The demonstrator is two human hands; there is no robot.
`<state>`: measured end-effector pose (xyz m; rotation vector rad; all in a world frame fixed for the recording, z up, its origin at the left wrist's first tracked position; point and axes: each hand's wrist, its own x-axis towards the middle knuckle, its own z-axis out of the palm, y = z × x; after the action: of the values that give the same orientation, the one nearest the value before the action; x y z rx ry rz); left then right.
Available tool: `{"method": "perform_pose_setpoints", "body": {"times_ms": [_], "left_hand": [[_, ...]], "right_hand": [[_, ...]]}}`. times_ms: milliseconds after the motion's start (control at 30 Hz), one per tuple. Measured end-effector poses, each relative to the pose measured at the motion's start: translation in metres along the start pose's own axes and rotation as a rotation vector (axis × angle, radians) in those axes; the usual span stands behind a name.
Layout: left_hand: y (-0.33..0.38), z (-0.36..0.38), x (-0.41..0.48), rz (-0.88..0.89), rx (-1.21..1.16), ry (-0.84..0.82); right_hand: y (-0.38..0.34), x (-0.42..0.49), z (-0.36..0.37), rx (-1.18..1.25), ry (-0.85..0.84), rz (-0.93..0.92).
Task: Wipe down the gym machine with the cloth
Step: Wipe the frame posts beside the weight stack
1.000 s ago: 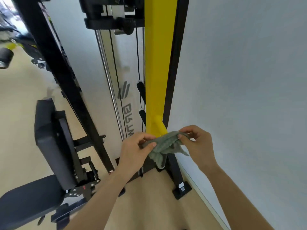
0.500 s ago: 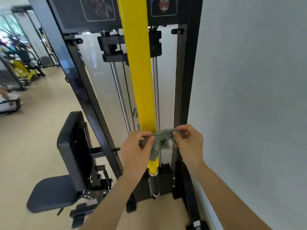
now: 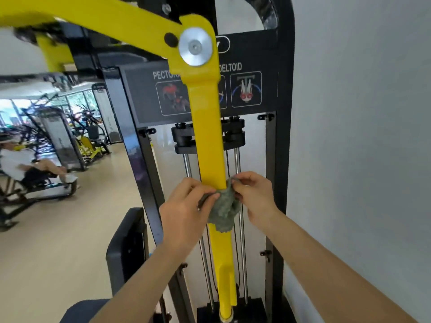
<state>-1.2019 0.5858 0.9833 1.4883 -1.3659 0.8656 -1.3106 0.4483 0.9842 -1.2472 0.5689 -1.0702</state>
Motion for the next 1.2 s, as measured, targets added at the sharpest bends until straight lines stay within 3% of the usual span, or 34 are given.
{"method": "perform_pose_setpoints", "body": {"times_ms": [233, 367, 467, 667, 800, 933, 1200], "left_hand": [[0.004, -0.028, 0.103, 0.24, 0.119, 0.08], [0.009, -0.045, 0.148, 0.378, 0.239, 0.179], [0.011, -0.053, 0.169, 0.514, 0.346, 0.25], [0.024, -0.061, 0.198, 0.682, 0.413, 0.344], [0.03, -0.069, 0.215, 0.785, 0.409, 0.204], [0.036, -0.077, 0.228, 0.745, 0.348, 0.09], [0.045, -0.082, 0.257, 0.539, 0.24, 0.075]], "right_hand": [[-0.09, 0.027, 0.032, 0.084, -0.044, -0.175], [-0.13, 0.02, 0.031, 0.191, -0.221, -0.234], [-0.136, 0.016, 0.026, 0.082, -0.348, -0.383], [-0.146, 0.017, 0.033, -0.062, -0.162, -0.612], [-0.161, 0.021, 0.042, 0.026, -0.009, -0.651], [-0.181, 0.023, 0.053, 0.066, 0.01, -0.692], [-0.225, 0.035, 0.059, -0.036, 0.021, -0.745]]}}
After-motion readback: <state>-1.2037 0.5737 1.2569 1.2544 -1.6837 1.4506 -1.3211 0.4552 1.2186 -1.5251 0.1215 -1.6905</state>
